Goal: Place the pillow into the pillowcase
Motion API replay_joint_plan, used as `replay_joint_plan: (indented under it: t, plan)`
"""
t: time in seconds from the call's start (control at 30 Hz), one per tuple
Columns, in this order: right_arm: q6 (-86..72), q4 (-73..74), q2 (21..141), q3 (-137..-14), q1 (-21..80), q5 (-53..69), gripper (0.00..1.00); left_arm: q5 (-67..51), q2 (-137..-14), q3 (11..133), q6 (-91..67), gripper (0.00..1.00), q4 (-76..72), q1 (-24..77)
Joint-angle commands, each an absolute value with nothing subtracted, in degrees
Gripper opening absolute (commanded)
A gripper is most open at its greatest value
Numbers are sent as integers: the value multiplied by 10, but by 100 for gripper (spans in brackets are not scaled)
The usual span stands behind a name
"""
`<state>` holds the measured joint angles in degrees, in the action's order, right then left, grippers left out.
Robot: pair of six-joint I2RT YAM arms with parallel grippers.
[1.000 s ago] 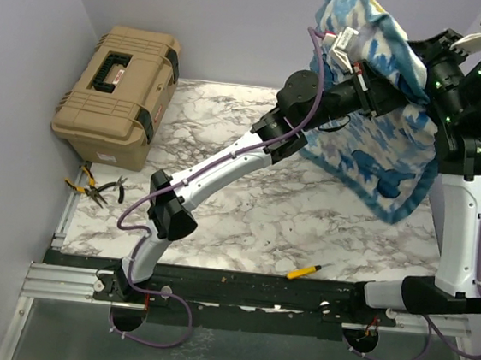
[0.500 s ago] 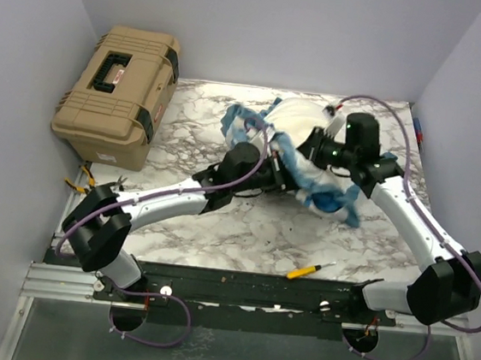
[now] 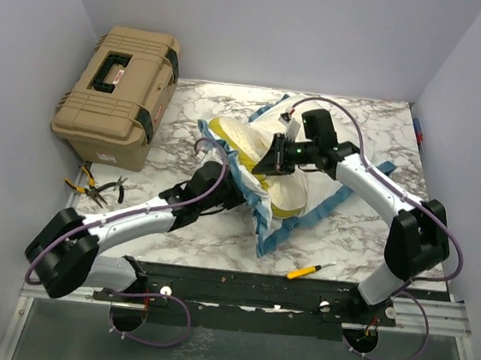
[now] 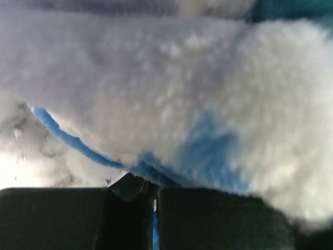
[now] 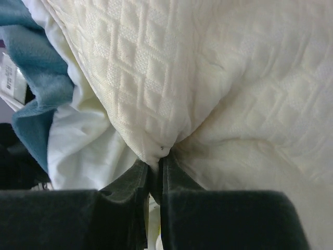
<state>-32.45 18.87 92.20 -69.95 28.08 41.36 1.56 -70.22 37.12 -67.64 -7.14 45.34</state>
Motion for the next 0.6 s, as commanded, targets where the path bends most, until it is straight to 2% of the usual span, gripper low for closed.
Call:
replay_joint_plan:
  t: [0.0, 0.13, 0.2, 0.23, 0.33, 0.4, 0.5, 0.57]
  plan:
    - [-276, 288, 967, -811, 280, 376, 12, 64, -799, 430, -628, 0, -75, 420]
    - [-255, 312, 986, -870, 280, 355, 21, 3, -890, 498, -600, 0, -75, 415]
    - [-236, 337, 985, -883, 280, 334, 31, -27, -909, 514, -593, 0, -58, 413]
    - [-228, 348, 980, -883, 280, 321, 40, -33, -910, 514, -592, 1, -44, 412]
    - [-215, 371, 952, -863, 279, 279, 66, -38, -890, 495, -591, 22, -4, 412]
    - [-210, 375, 930, -845, 279, 258, 79, -29, -864, 477, -595, 40, 47, 411]
    - [-209, 383, 904, -830, 275, 222, 88, -11, -822, 453, -599, 59, 138, 407]
    - [-209, 386, 893, -825, 271, 199, 89, 3, -793, 433, -601, 63, 184, 404]
